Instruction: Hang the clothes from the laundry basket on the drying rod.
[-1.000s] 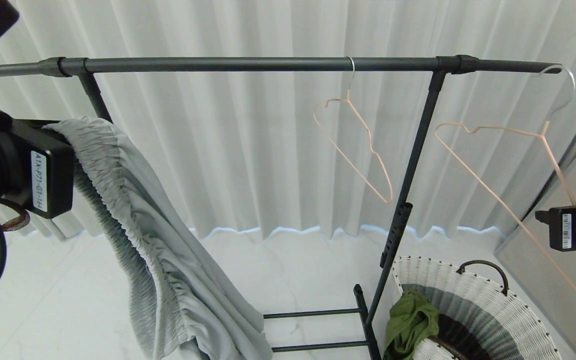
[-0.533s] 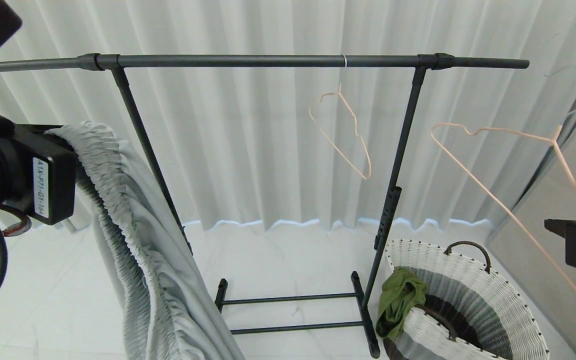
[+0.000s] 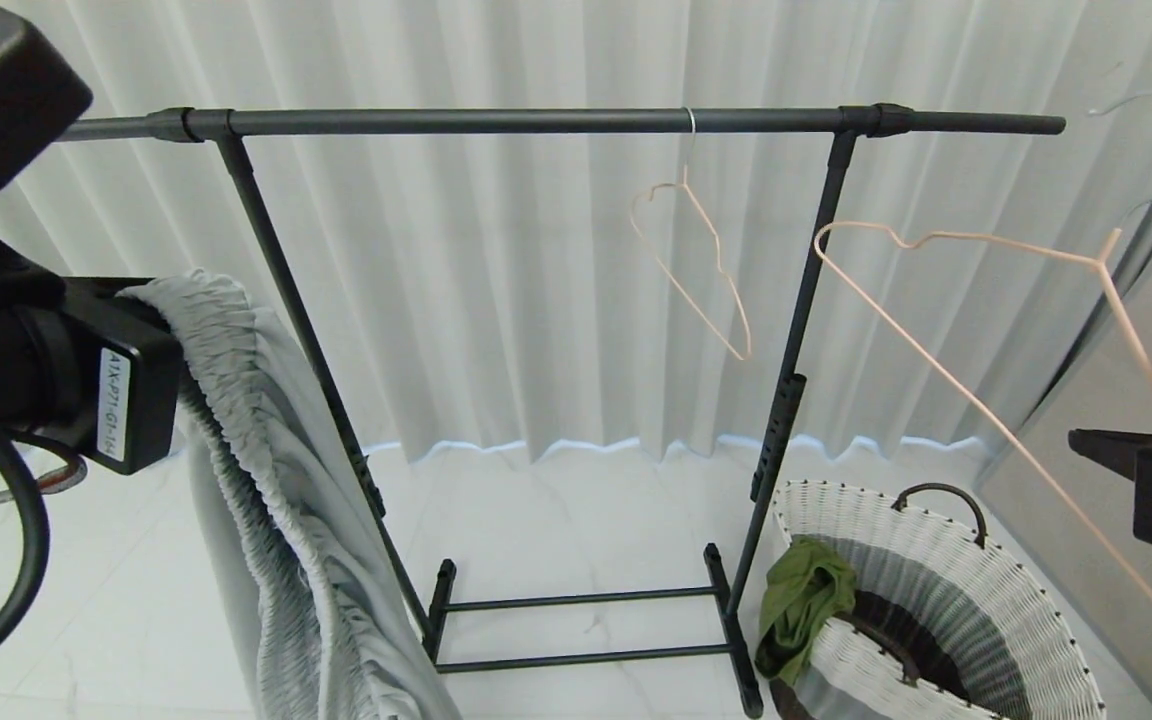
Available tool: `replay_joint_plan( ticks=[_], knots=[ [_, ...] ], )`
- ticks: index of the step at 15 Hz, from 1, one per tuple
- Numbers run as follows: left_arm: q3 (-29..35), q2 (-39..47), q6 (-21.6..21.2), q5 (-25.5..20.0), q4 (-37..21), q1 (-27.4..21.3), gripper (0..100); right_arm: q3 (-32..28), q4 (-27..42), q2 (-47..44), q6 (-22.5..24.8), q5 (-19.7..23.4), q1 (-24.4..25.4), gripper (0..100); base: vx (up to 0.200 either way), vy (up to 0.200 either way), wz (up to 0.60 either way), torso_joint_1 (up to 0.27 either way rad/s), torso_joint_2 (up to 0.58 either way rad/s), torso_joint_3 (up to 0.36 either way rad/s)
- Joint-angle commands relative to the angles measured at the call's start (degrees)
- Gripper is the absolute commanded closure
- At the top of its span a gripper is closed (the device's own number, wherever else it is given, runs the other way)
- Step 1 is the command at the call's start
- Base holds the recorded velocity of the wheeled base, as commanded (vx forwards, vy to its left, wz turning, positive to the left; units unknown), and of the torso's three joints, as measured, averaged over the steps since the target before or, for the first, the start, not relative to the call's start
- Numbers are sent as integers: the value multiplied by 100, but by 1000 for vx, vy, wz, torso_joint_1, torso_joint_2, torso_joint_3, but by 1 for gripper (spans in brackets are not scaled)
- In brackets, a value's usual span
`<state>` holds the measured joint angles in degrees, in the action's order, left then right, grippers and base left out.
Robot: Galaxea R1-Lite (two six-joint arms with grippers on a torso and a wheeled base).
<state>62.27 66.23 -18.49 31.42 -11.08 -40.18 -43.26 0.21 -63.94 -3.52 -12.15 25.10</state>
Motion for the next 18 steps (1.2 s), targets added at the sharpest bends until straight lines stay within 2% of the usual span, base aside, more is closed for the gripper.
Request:
replay_joint_plan(
  ticks=[1, 4, 5, 6, 11, 12, 14, 16, 18],
  knots=[
    [-13, 13, -5, 5, -8, 1, 100, -24, -56, 39, 1, 11, 171, 100, 0, 200, 0, 2, -7, 2],
    [-31, 21, 4, -4, -8, 1, 100, -68, -434, 75, -26, 20, 944, 100, 0, 200, 0, 11, 7, -1],
    [-31, 30, 4, -4, -8, 1, 100, -59, -443, 75, -26, 20, 1137, 100, 0, 0, 0, 0, 0, 0],
    [-66, 30, 4, -4, -8, 1, 100, -42, -434, 66, -26, 20, 1691, 100, 0, 0, 0, 0, 0, 0],
    [-180, 224, 21, 31, -8, 10, 100, 301, -425, -84, -219, 20, 3343, 100, 0, 0, 0, 0, 0, 0],
    [-189, 338, 21, 172, -8, 81, 100, 389, -425, -92, -342, 20, 3686, 100, 0, 0, 0, 0, 0, 0],
    [-101, 681, 92, 734, 18, 107, 100, 503, -407, -101, -606, 11, 4381, 100, 0, 0, 0, 0, 0, 0],
    [-13, 918, 311, 989, 115, 107, 100, 530, -399, -171, -711, 11, 4688, 100, 0, 0, 0, 0, 0, 0],
    [259, 1296, 847, 1376, 115, 107, 100, 503, -416, -338, -746, 11, 5066, 100, 0, 0, 0, 0, 0, 0]
  ],
)
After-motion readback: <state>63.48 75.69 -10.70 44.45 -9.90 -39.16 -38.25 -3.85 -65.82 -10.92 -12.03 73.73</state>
